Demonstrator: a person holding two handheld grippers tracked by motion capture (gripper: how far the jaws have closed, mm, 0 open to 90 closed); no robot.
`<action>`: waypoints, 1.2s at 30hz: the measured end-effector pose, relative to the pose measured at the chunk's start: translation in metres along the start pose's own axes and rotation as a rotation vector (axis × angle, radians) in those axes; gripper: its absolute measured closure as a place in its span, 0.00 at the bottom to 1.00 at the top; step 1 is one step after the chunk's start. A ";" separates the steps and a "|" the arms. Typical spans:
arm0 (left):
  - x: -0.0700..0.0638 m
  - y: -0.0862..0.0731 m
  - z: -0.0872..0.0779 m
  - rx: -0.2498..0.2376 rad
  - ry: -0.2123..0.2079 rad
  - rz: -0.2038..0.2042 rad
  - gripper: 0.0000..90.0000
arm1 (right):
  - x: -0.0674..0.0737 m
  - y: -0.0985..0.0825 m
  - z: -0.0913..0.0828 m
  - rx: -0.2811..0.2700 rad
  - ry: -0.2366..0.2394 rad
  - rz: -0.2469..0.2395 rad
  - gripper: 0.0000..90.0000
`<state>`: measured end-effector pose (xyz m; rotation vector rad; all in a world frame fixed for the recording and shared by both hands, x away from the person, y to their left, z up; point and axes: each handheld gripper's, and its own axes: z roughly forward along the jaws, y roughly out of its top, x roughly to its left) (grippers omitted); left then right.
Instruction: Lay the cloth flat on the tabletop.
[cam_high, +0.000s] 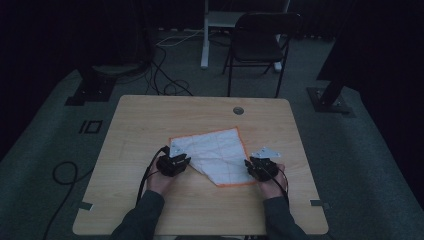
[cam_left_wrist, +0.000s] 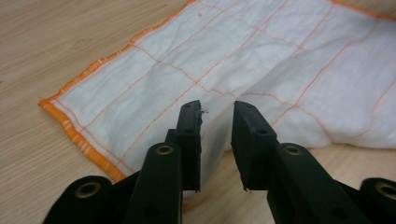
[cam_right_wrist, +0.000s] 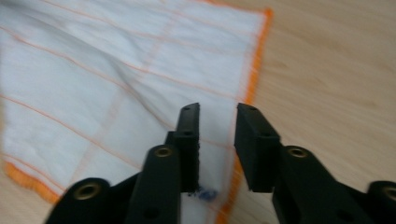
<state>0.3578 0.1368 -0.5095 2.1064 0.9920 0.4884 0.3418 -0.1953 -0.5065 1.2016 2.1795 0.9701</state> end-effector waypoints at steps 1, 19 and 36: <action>0.001 -0.001 -0.002 -0.002 0.003 -0.001 0.80 | 0.004 0.002 -0.001 -0.007 0.006 -0.014 0.76; 0.007 -0.029 -0.012 0.047 0.006 -0.043 0.79 | 0.079 0.023 0.025 -0.034 0.190 -0.180 0.73; 0.010 -0.036 -0.018 0.025 0.016 -0.066 0.79 | 0.119 0.031 0.047 -0.039 0.282 -0.262 0.76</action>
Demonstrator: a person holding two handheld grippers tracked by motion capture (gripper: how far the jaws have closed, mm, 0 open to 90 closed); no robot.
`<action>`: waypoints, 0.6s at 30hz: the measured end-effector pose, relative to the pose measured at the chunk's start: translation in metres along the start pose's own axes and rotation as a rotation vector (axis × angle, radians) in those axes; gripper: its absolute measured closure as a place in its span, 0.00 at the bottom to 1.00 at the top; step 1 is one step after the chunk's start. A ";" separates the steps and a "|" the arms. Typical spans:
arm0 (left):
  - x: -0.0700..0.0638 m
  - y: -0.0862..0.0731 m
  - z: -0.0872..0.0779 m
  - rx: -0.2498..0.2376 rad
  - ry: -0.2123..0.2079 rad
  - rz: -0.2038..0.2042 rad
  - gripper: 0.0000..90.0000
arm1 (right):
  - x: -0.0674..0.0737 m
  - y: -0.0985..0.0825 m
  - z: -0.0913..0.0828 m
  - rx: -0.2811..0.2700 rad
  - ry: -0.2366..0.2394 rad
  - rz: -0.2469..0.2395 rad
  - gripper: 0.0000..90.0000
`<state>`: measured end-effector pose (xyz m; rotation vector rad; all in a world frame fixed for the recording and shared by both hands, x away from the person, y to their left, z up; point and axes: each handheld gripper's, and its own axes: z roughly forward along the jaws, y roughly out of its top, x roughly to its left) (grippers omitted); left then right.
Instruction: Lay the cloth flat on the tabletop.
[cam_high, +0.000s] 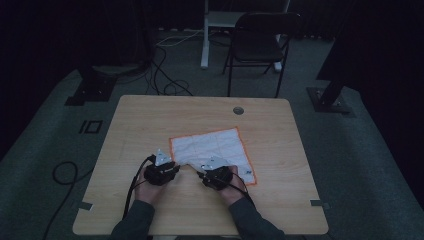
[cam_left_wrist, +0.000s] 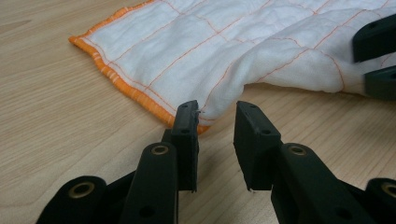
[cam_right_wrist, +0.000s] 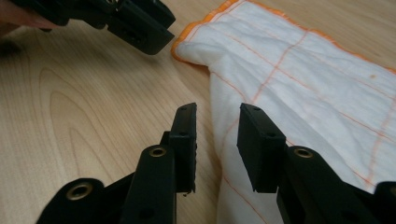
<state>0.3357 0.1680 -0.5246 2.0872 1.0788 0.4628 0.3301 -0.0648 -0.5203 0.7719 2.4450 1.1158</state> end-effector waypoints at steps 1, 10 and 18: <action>0.000 0.000 0.000 0.000 0.001 -0.002 0.79 | 0.000 0.000 0.003 0.008 0.000 0.004 0.76; 0.001 -0.002 0.001 -0.002 0.003 -0.009 0.79 | -0.001 -0.003 0.021 0.097 -0.071 -0.038 0.67; 0.002 -0.002 0.001 -0.003 0.003 -0.012 0.79 | -0.009 -0.003 0.025 0.109 -0.100 -0.031 0.68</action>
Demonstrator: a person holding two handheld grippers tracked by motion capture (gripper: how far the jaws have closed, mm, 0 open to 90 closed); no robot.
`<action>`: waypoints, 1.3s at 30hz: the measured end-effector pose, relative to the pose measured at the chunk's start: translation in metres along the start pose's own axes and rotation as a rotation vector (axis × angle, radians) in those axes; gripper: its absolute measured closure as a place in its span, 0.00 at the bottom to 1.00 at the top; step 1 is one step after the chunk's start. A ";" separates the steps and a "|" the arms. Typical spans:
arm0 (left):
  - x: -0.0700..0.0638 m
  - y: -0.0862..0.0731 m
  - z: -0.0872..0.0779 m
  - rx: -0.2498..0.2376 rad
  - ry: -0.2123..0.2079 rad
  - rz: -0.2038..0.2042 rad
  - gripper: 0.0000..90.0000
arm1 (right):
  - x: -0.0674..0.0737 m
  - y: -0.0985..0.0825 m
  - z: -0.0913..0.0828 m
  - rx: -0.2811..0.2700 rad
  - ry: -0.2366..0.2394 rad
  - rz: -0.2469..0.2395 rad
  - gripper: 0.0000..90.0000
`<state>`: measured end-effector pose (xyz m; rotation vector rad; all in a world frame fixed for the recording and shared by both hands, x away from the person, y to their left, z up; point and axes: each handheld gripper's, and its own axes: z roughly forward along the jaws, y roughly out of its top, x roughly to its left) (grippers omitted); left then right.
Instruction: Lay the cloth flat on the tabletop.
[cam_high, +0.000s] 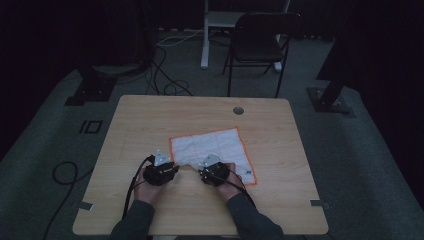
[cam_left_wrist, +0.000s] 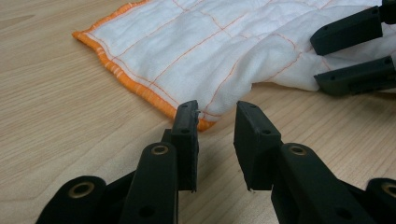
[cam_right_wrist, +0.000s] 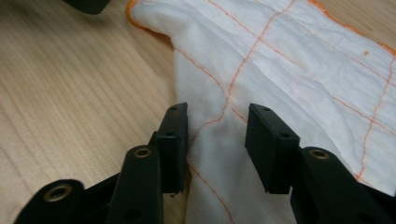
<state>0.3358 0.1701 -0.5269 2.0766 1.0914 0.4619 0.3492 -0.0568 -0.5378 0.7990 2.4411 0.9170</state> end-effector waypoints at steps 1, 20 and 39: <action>0.000 0.000 0.000 0.000 0.000 0.000 0.79 | 0.000 0.000 0.000 0.000 0.000 0.000 0.68; -0.006 0.010 -0.013 -0.071 0.022 0.024 0.79 | -0.022 0.005 -0.038 -0.110 0.205 0.228 0.95; -0.017 0.018 0.002 -0.045 -0.008 0.044 0.79 | -0.073 -0.012 -0.031 -0.086 0.090 0.388 0.95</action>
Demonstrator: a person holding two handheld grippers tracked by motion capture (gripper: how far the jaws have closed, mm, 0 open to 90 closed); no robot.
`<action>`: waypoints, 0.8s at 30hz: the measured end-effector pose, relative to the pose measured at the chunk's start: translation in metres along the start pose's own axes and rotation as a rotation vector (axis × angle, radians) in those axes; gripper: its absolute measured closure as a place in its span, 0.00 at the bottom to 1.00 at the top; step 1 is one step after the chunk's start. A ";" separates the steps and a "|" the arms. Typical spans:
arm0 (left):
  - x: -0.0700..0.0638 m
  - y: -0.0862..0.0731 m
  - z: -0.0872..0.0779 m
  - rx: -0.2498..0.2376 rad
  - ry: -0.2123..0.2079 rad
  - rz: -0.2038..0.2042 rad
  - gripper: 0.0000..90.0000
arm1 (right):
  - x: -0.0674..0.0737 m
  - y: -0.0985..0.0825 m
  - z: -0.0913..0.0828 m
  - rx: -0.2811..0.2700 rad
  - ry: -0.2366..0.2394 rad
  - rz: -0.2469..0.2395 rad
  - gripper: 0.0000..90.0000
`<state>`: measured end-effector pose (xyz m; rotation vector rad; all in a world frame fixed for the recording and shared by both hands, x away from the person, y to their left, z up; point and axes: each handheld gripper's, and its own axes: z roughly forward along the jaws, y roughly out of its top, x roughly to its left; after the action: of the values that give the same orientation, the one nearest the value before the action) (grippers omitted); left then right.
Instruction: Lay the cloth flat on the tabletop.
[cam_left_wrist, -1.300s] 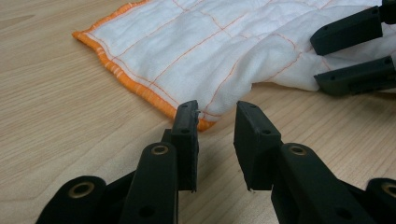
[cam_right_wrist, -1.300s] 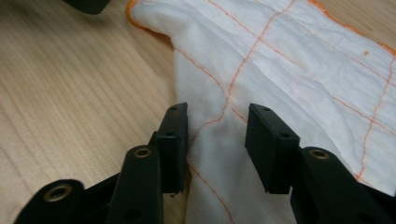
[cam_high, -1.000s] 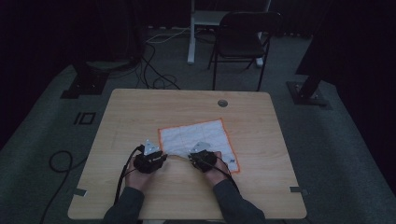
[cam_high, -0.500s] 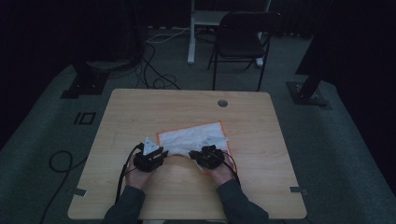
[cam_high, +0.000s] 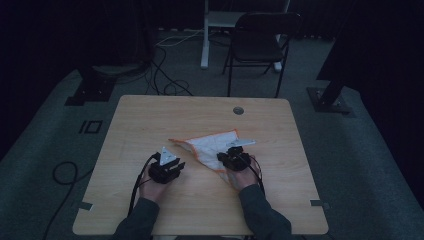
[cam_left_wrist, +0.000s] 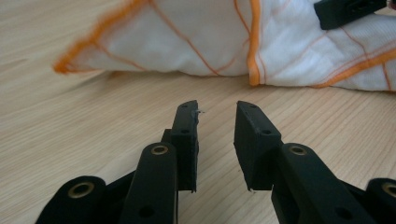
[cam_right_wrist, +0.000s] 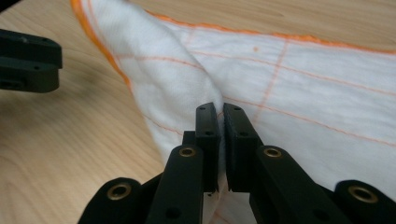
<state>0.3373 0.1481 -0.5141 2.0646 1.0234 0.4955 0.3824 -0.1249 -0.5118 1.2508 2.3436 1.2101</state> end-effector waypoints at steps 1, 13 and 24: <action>-0.002 0.001 0.006 0.008 -0.008 0.005 0.78 | -0.003 -0.002 0.002 0.018 -0.029 -0.010 0.95; -0.019 0.023 0.047 0.042 -0.063 0.046 0.69 | -0.003 -0.004 0.003 0.018 -0.019 -0.009 0.95; -0.025 0.025 0.056 0.054 -0.089 0.042 0.90 | -0.002 -0.004 0.001 0.017 -0.025 -0.022 0.94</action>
<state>0.3697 0.0930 -0.5300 2.1395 0.9522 0.3970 0.3821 -0.1269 -0.5160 1.2347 2.3480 1.1637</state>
